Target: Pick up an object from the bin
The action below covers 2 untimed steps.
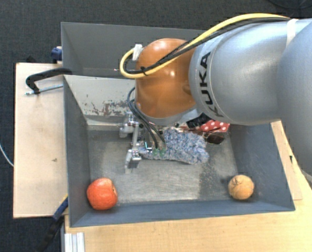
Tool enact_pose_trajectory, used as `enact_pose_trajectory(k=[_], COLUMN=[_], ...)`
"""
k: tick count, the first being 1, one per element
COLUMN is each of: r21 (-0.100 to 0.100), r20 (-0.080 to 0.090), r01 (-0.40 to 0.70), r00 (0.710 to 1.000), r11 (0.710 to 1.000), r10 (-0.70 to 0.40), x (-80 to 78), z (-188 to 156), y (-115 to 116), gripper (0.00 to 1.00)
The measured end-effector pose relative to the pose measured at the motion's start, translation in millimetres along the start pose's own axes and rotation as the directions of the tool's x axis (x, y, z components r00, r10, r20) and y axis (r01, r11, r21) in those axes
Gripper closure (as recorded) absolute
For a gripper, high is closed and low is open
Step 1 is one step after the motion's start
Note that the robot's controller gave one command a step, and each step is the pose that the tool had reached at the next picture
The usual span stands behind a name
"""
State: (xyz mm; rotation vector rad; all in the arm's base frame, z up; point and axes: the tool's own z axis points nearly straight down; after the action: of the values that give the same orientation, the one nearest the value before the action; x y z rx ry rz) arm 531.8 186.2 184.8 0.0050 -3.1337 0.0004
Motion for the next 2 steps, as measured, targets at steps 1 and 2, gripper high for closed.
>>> enact_pose_trajectory(k=[1,2], r21=[-0.002,-0.005], r20=[0.008,0.014], r01=[-0.002,-0.036], r00=[1.000,0.999], r11=[1.000,0.999], r10=[0.002,0.036], x=[-1.9,-11.9], z=[-4.7,35.2], y=[-0.9,-46.4], gripper=[0.00,0.00])
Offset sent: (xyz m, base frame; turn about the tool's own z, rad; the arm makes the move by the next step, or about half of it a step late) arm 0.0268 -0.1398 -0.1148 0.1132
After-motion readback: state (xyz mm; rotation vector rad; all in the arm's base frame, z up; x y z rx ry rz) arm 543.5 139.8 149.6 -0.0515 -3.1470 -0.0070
